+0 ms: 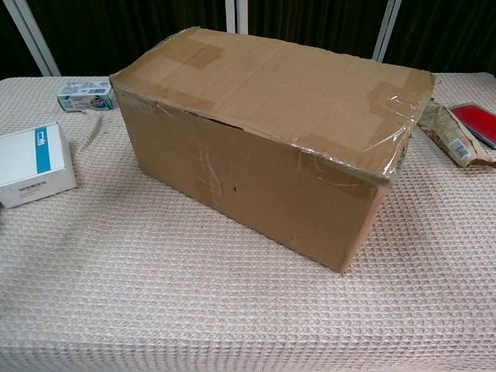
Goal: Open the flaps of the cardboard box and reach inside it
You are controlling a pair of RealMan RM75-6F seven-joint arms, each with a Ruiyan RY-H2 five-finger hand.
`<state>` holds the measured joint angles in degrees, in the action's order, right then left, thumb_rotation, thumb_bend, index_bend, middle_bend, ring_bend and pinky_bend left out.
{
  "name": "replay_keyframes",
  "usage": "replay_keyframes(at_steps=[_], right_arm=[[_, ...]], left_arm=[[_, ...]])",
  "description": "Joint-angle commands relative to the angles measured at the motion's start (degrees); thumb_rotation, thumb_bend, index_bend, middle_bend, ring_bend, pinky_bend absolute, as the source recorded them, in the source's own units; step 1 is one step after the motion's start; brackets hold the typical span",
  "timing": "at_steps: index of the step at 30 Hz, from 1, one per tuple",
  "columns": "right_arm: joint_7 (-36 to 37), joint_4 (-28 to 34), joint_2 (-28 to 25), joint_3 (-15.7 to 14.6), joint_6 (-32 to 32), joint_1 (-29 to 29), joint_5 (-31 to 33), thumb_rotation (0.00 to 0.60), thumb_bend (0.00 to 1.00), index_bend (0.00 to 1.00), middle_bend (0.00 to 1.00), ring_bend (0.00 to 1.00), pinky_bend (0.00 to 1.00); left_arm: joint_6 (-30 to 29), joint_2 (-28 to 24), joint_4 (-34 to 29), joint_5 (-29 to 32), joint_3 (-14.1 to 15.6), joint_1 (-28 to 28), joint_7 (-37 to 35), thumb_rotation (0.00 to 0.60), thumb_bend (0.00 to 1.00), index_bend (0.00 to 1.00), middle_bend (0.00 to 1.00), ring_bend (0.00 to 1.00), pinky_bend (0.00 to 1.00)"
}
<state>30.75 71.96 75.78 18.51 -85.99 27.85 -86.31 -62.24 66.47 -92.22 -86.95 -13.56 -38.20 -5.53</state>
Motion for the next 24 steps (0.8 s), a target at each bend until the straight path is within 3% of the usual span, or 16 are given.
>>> replay_keyframes(at_steps=[1,12,24], right_arm=[[-1.35,3.22,-2.18,-1.86,-2.99,-2.45,-2.16,0.600,0.48,0.00,0.00,0.00,0.00],[-7.26,4.91,-4.75,-8.94,-9.38,-9.27,-7.92,0.600,0.48,0.00,0.00,0.00,0.00],[-7.08,3.58,-6.25,-9.59,-12.68,-11.18,-9.44,0.600,0.48,0.00,0.00,0.00,0.00]], left_arm=[[6.63,3.22,-1.79,2.97,-2.70,-6.37,6.20,0.000,0.10,0.05,0.13,0.07,0.16],[17.25,10.41,1.61,15.47,-5.84,-18.02,18.10,0.000,0.10,0.05,0.14,0.07,0.16],[19.78,16.27,7.87,24.82,-3.73,-24.89,29.50,0.000,0.10,0.05,0.18,0.07,0.16]])
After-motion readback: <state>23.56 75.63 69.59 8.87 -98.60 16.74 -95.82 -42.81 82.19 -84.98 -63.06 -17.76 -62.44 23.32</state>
